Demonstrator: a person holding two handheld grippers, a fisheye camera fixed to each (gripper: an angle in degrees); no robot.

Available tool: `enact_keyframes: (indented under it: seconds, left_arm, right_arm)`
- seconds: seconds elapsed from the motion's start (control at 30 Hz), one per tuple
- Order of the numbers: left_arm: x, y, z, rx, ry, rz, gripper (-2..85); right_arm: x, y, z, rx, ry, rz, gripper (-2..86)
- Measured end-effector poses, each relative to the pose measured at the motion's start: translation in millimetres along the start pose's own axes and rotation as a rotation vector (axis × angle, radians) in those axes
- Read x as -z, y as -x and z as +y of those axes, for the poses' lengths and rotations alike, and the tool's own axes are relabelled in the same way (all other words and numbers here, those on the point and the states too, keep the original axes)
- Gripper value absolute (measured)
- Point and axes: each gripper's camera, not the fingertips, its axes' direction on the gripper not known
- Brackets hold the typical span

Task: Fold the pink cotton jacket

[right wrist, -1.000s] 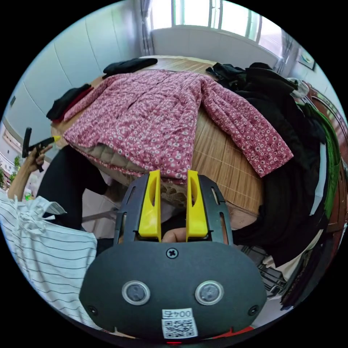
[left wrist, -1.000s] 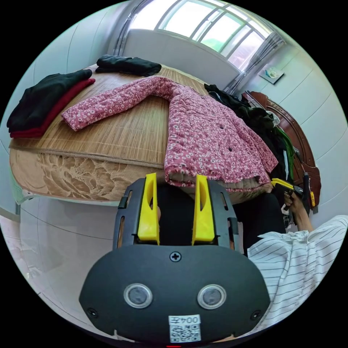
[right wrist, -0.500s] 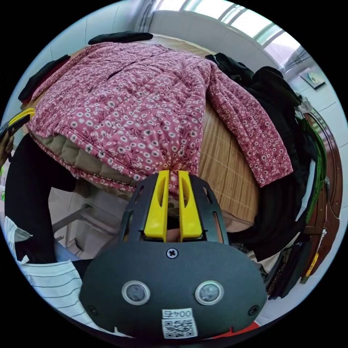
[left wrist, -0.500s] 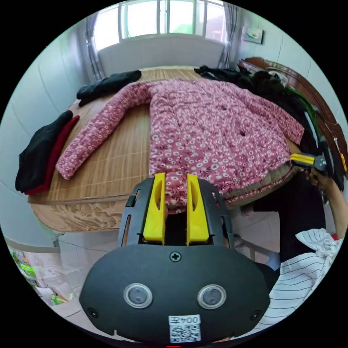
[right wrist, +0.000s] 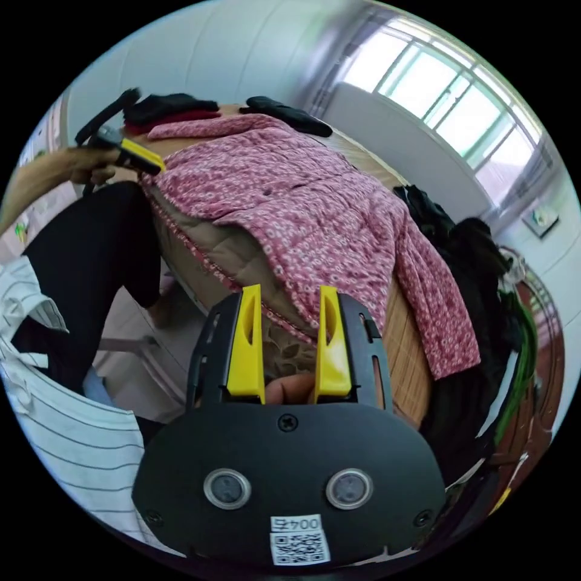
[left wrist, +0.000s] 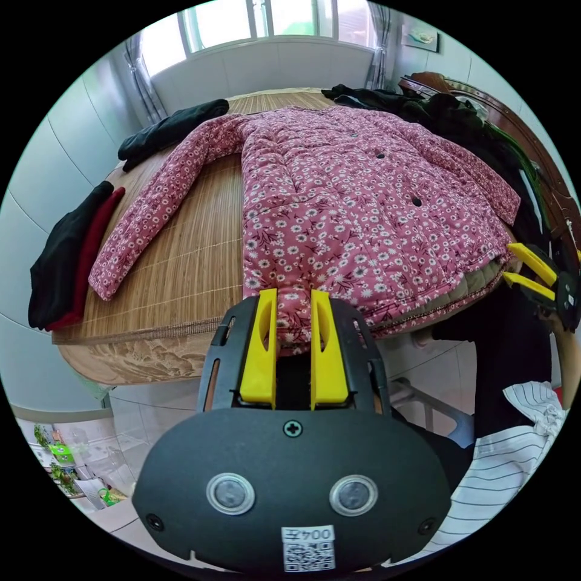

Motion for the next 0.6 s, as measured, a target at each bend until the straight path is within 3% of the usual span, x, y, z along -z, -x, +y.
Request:
enact_keyframes:
  seconds: [0.13, 0.27, 0.4, 0.53, 0.6]
  left_arm:
    - [6, 9, 0, -0.006, -0.001, -0.013, 8.5]
    - [17, 32, 1, 0.020, -0.011, 0.037, 8.3]
    - [42, 70, 16, 0.133, -0.064, 0.128, 7.7]
    - [57, 106, 37, 0.241, -0.094, 0.185, 7.5]
    - [69, 131, 49, 0.308, -0.121, 0.212, 7.4]
  right_arm:
    - [-8, 30, -10, 0.119, -0.018, 0.051, 11.9]
    - [-22, 31, -18, 0.125, -0.019, 0.223, 1.2]
    - [16, 16, 4, 0.069, -0.111, 0.114, 0.2]
    - [-21, 28, 38, 0.166, 0.074, 0.090, 1.8]
    - [-12, 15, 48, 0.104, 0.005, 0.041, 5.4]
